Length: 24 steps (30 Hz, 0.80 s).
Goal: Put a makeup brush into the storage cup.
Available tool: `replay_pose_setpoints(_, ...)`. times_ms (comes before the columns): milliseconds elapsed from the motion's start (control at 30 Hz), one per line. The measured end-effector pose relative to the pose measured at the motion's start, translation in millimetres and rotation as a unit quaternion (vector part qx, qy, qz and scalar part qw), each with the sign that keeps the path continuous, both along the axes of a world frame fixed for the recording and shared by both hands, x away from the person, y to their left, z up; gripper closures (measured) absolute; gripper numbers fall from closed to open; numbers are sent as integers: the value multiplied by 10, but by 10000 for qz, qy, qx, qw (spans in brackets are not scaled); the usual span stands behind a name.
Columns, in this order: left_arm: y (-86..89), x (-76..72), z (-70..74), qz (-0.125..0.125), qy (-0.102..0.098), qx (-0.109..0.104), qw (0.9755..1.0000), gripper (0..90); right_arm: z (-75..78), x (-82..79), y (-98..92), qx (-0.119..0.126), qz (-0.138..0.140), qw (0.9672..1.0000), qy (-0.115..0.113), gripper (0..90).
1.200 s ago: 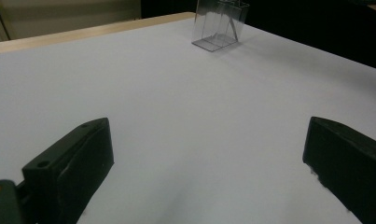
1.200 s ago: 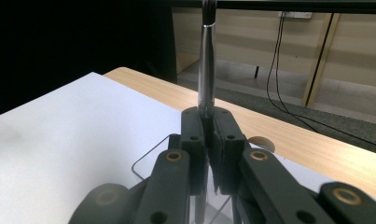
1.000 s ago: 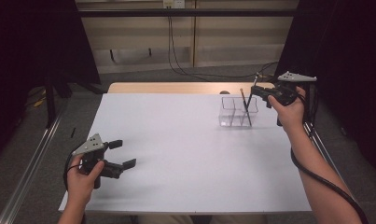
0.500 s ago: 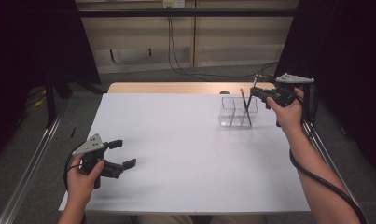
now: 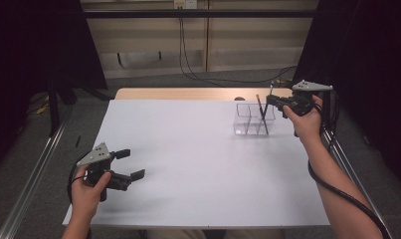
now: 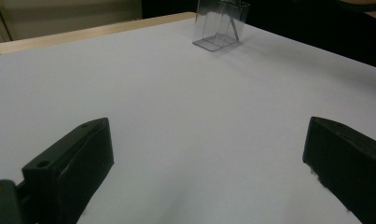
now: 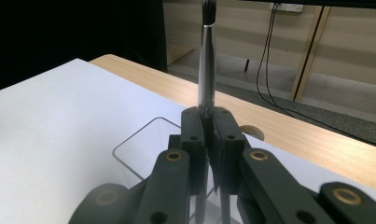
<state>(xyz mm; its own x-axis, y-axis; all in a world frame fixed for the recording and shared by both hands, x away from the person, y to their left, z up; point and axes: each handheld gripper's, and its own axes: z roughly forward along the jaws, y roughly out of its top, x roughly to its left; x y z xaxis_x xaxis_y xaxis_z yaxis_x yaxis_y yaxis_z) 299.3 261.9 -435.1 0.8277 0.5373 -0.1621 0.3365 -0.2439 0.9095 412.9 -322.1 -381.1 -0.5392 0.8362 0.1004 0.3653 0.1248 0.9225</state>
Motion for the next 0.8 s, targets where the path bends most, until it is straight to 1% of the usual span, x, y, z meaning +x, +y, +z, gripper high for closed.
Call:
replay_pose_setpoints(600,-3,2,1,28,-25,-6,10000,17,-78,-6,-2,-35,-4,10000,39,851)
replay_pose_setpoints(800,3,5,3,2,-15,16,10000,17,-113,-18,3,-33,9,10000,38,850)
